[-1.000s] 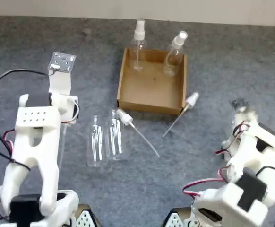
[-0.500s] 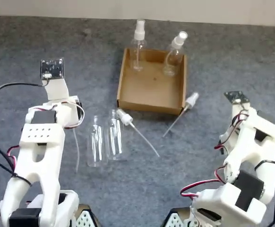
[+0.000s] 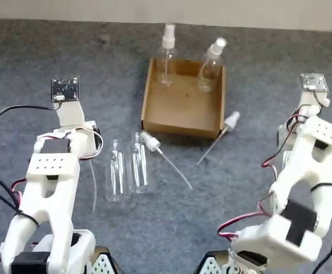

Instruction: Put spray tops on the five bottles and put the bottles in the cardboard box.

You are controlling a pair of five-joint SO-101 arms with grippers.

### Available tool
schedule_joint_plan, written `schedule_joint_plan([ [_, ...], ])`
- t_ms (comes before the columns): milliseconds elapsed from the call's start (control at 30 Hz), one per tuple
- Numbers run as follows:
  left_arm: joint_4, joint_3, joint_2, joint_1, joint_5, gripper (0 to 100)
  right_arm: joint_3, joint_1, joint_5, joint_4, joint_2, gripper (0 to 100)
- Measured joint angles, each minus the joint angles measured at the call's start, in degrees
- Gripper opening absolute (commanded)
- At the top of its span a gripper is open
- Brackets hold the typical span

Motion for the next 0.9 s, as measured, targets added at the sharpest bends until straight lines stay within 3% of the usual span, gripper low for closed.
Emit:
schedule_joint_plan([
  [267, -0.1, 0.0, 0.0, 0.0, 0.0, 1, -14.6, -0.1, -1.1, 2.3, 19.6, 26.1],
  [500, -0.1, 0.0, 0.0, 0.0, 0.0, 1, -24.8, -0.1, -1.2, 7.6, 30.6, 12.5],
  [733, -0.1, 0.0, 0.0, 0.0, 0.0, 1, -30.9, 0.0, -1.2, 8.6, 33.5, 3.4],
  [900, -1.1, 0.0, 0.0, 0.0, 0.0, 1, -38.9, -1.4, -1.2, 18.2, 32.0, 0.5],
])
